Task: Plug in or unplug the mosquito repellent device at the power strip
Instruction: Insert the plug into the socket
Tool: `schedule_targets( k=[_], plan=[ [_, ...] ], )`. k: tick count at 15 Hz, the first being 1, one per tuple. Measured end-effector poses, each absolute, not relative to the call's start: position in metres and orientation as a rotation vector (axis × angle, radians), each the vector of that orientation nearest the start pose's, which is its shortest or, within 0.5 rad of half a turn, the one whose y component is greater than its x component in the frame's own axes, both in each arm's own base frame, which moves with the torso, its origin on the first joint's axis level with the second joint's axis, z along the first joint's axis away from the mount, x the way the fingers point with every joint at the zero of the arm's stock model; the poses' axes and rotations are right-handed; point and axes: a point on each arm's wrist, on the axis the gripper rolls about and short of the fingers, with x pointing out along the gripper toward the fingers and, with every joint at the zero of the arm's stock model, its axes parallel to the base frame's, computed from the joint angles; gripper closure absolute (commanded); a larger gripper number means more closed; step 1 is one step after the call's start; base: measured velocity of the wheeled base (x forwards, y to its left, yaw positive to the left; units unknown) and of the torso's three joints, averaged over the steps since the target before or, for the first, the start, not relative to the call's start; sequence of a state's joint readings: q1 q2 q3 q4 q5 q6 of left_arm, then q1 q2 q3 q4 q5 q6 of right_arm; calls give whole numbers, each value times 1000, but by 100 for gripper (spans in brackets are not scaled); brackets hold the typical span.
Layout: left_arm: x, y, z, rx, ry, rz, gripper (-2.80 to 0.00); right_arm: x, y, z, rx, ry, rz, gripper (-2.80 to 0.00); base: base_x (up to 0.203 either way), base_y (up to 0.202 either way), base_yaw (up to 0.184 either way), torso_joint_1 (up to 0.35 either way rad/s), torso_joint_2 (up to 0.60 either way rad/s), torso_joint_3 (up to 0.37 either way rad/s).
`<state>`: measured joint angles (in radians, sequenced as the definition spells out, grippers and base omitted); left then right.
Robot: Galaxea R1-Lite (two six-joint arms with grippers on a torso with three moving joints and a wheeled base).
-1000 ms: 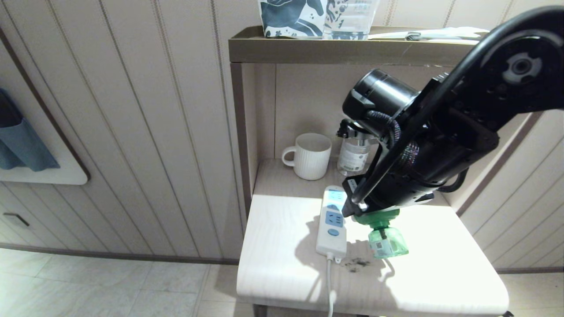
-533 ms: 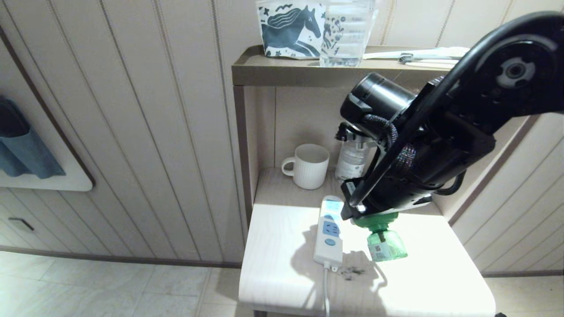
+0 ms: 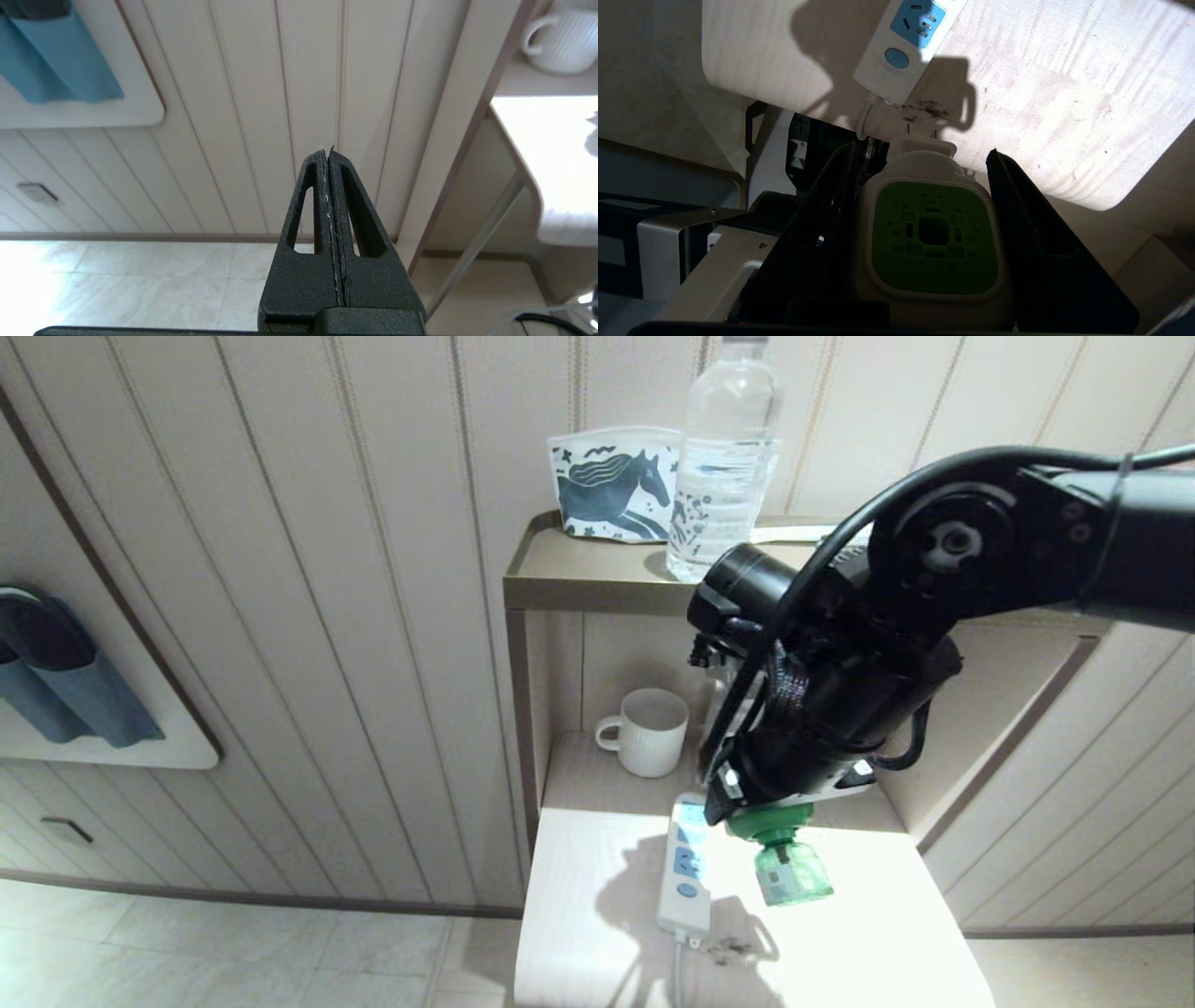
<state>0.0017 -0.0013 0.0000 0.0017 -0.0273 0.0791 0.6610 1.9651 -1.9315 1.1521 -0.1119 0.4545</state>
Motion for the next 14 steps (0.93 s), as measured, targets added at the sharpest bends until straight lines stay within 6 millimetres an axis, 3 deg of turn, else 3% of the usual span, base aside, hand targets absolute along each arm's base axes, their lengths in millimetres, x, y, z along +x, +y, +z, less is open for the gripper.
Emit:
schedule_targets(
  k=[4,14],
  plan=[
    [-23,-1,75,79,-2,-26,0,271,207,240,-56,1214,220,0,0,0,0,256,-554,-286],
    [-23,-1,75,79,-1,-25,0,276,215,210,33,1375,196,0,0,0,0,11,-14,-9]
  ],
)
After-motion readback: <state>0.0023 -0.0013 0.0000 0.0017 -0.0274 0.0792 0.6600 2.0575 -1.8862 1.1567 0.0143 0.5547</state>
